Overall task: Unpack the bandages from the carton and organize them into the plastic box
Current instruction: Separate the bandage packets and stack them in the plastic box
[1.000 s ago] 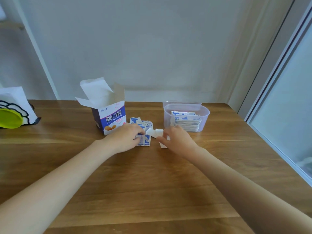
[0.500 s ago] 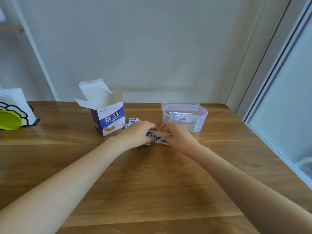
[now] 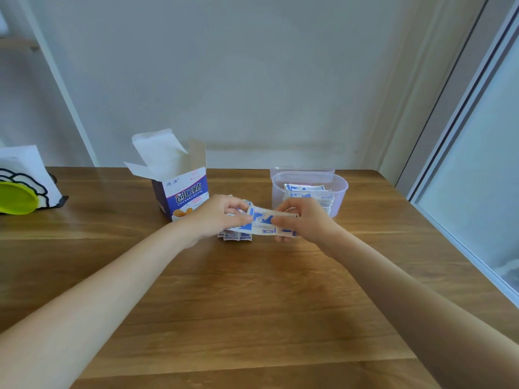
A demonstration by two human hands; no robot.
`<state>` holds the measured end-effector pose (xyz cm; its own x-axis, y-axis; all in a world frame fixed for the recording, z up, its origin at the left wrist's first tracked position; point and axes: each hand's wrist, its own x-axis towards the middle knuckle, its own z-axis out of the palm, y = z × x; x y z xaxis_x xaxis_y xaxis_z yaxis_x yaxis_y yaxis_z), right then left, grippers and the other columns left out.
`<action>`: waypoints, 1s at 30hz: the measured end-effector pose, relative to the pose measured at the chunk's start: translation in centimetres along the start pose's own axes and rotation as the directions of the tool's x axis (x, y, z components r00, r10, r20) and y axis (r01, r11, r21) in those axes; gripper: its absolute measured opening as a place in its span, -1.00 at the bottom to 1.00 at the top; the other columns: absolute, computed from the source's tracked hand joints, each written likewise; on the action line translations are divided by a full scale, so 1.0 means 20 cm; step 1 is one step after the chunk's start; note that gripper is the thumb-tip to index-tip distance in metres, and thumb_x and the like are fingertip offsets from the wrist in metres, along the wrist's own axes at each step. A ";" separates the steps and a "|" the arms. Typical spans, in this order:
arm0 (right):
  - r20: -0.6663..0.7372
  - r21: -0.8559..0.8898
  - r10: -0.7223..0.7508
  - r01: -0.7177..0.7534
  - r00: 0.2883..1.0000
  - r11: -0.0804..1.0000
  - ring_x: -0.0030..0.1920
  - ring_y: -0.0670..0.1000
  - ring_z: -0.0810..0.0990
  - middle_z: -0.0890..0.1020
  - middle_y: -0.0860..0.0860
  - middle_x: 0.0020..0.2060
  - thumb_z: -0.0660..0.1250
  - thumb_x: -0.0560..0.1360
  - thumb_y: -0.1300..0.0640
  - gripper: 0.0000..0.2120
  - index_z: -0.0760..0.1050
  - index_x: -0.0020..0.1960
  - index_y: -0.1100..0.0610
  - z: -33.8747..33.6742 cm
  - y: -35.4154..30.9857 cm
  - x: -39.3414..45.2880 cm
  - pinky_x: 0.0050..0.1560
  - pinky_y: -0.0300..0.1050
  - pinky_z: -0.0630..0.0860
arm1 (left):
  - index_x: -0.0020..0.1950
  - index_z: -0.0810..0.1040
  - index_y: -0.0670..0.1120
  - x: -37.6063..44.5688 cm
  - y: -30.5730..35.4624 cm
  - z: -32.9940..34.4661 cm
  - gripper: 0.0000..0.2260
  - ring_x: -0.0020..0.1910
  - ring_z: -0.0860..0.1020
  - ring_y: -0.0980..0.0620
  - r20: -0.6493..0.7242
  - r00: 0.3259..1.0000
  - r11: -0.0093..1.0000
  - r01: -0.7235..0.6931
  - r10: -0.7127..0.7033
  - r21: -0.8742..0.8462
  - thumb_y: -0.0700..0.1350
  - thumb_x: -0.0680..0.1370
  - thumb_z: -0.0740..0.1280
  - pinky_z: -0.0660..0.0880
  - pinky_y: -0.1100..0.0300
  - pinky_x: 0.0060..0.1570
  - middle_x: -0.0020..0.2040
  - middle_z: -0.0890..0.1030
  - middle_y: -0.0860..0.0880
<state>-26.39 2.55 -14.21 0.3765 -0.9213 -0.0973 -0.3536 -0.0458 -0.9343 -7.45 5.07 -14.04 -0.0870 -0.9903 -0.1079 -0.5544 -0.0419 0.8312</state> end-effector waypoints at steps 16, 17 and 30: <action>0.169 0.165 0.099 -0.128 0.981 0.978 -0.13 -0.04 0.60 0.63 0.05 -0.16 0.29 0.53 0.17 -0.87 0.51 -0.18 0.15 0.02 0.00 -0.01 -0.03 -0.16 0.56 | 0.04 0.56 -0.03 -0.05 -0.01 0.02 -0.85 -0.11 0.55 0.20 -0.080 0.995 0.996 0.054 -0.060 -0.076 -0.16 0.48 0.39 0.43 0.41 -0.19 -0.13 0.60 0.11; 0.166 0.149 0.099 -0.124 0.981 0.981 -0.12 -0.04 0.60 0.63 0.05 -0.16 0.30 0.52 0.17 -0.89 0.52 -0.17 0.15 0.03 -0.01 -0.01 -0.03 -0.17 0.56 | 0.04 0.55 -0.02 -0.05 0.00 0.03 -0.85 -0.15 0.54 0.22 -0.079 0.995 0.996 0.056 -0.061 -0.065 -0.15 0.49 0.39 0.42 0.41 -0.22 -0.15 0.59 0.14; 0.055 -0.419 -0.135 0.146 0.989 0.896 -0.07 0.00 0.66 0.69 0.06 -0.07 0.40 0.45 0.18 -0.85 0.57 0.02 0.14 0.03 -0.04 0.00 -0.08 -0.13 0.60 | -0.07 0.59 -0.04 -0.01 -0.03 0.06 -0.94 -0.25 0.47 0.12 -0.080 0.985 0.981 0.145 -0.155 -0.126 -0.10 0.52 0.34 0.41 0.32 -0.32 -0.04 0.63 -0.07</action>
<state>-25.50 2.81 -13.63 0.4672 -0.8841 0.0114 -0.6207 -0.3372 -0.7079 -8.16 5.49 -15.12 0.0666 -0.9792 -0.1919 -0.4528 -0.2010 0.8686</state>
